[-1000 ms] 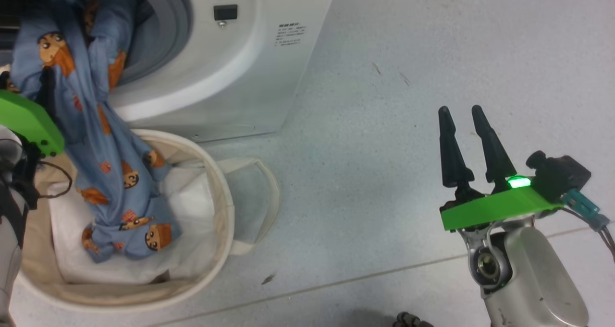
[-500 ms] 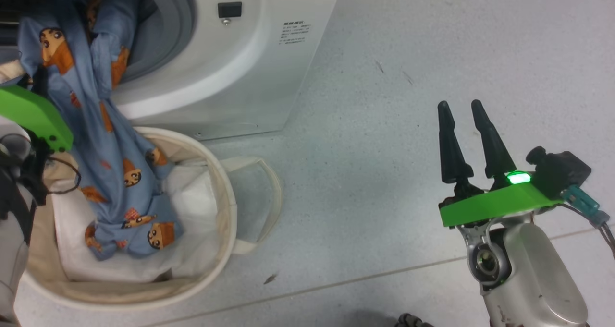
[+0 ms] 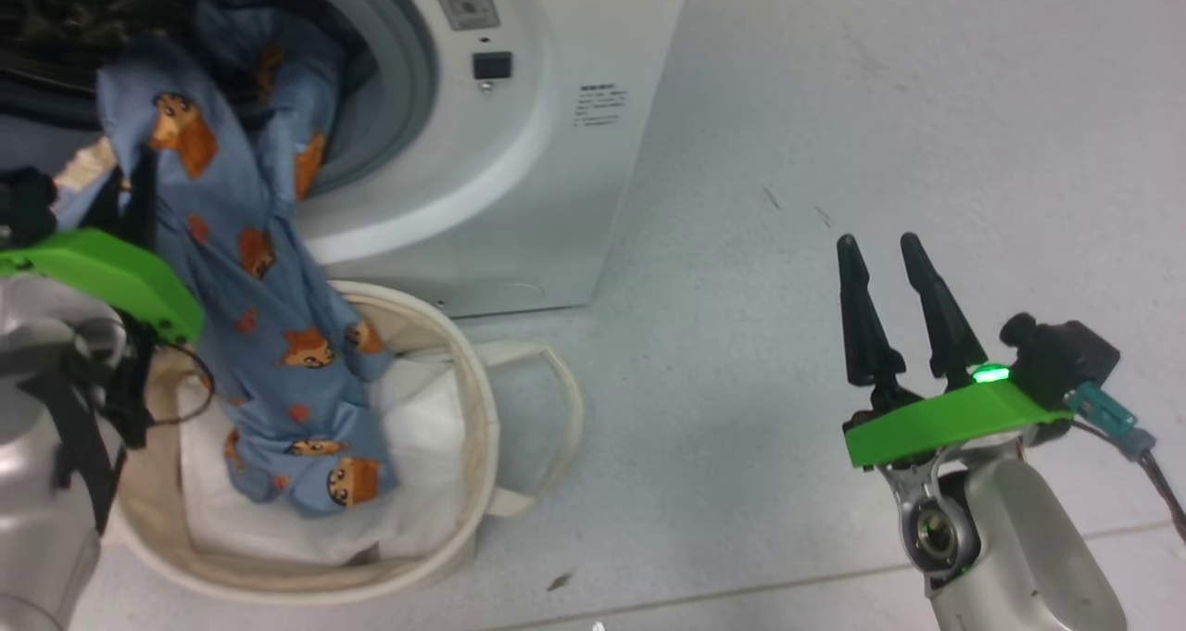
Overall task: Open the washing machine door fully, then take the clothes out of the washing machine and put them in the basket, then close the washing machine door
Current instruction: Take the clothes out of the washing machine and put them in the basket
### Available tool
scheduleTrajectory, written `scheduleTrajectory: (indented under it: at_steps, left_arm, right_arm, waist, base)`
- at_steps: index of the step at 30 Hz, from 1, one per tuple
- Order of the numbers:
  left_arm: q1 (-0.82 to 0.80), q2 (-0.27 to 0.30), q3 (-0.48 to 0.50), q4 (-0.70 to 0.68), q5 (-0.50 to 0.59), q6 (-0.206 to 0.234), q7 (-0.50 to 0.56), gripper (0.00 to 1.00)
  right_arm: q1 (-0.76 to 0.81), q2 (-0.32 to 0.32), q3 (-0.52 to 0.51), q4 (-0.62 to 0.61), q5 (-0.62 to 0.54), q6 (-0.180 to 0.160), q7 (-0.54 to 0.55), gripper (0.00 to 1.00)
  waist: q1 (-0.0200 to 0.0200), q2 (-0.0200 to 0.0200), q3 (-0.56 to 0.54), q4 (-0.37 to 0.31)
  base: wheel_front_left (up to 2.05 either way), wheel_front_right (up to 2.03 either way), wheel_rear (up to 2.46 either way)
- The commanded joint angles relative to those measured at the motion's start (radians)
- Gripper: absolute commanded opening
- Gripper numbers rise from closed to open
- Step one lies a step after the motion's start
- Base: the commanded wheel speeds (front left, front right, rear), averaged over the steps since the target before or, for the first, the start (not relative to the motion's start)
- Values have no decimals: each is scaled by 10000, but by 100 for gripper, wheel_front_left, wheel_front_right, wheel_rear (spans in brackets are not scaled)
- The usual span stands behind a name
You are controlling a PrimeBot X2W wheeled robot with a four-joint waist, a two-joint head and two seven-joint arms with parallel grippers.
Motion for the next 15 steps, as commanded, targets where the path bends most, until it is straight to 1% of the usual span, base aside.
scheduleTrajectory:
  at_steps: [1, 4, 10, 13, 15]
  left_arm:
    - [16, 536, 219, -425, 44, -57, -129, 0]
    - [529, 558, 295, -1117, 157, -21, -153, 0]
    - [2156, 364, 393, -2831, 171, 271, -158, 0]
    - [3165, 286, 267, -3680, -56, 346, 142, 0]
    - [3742, 311, 144, -4198, -82, 536, 367, 0]
  right_arm:
    - [121, 28, 163, -238, -133, 2, -94, 100]
    - [228, 28, 153, -159, -192, 2, -94, 100]
    - [392, 28, 115, -74, -297, 2, -94, 100]
    - [436, 28, 154, -62, -300, 2, -94, 100]
    - [457, 28, 121, -77, -303, 2, -94, 100]
  waist:
    - [-1, 0, -281, 273]
    - [-1, 0, -500, 516]
    - [-1, 0, -853, 906]
    - [-1, 0, -937, 961]
    - [-1, 0, -951, 1007]
  base:
    - [0, 0, 0]
    - [0, 0, 0]
    - [0, 0, 0]
    - [0, 0, 0]
    - [0, 0, 0]
